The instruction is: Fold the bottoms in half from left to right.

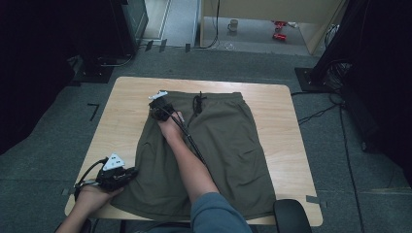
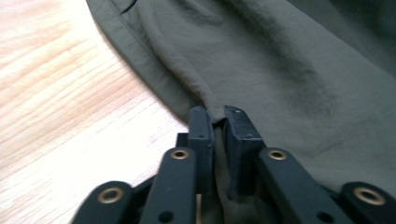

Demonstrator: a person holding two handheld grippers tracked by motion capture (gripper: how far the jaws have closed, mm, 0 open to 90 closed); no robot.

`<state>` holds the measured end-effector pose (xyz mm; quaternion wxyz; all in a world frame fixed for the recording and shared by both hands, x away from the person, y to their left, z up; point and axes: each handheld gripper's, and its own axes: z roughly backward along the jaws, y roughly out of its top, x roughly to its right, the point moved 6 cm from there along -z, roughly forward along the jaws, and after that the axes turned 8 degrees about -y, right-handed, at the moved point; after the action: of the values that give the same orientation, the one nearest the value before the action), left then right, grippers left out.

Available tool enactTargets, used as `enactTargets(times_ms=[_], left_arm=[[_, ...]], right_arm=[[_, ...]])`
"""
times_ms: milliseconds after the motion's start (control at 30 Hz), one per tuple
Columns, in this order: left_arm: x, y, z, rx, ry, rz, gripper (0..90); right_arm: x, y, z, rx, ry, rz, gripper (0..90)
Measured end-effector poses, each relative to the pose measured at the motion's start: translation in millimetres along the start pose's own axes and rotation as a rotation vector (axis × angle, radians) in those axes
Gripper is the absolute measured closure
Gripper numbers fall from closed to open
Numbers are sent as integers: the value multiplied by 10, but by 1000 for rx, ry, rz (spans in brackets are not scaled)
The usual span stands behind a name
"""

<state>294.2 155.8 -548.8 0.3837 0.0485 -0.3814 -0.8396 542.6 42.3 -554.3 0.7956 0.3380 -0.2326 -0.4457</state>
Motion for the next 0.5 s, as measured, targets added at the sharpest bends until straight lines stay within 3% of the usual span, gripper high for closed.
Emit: enactTargets(times_ms=[67, 167, 200, 267, 300, 400, 500], left_arm=[[7, 13, -10, -7, 0, -5, 865], [-1, 25, -6, -18, -7, 10, 872], [-1, 56, 22, -2, -24, 33, 872], [17, 114, 66, 28, -39, 54, 874], [17, 114, 66, 28, -39, 54, 875], [141, 288, 176, 99, -54, 27, 876], [257, 420, 237, 125, -72, 13, 876]], right_arm=[[25, 2, 7, -14, 3, -8, 840], [52, 6, 14, -36, 25, -46, 867], [81, 15, 22, -64, 44, -68, 876], [106, 32, 51, -73, 52, -69, 879], [106, 32, 51, -73, 52, -69, 879], [170, 98, 175, -62, 77, -77, 880], [248, 163, 313, -42, 85, -69, 880]])
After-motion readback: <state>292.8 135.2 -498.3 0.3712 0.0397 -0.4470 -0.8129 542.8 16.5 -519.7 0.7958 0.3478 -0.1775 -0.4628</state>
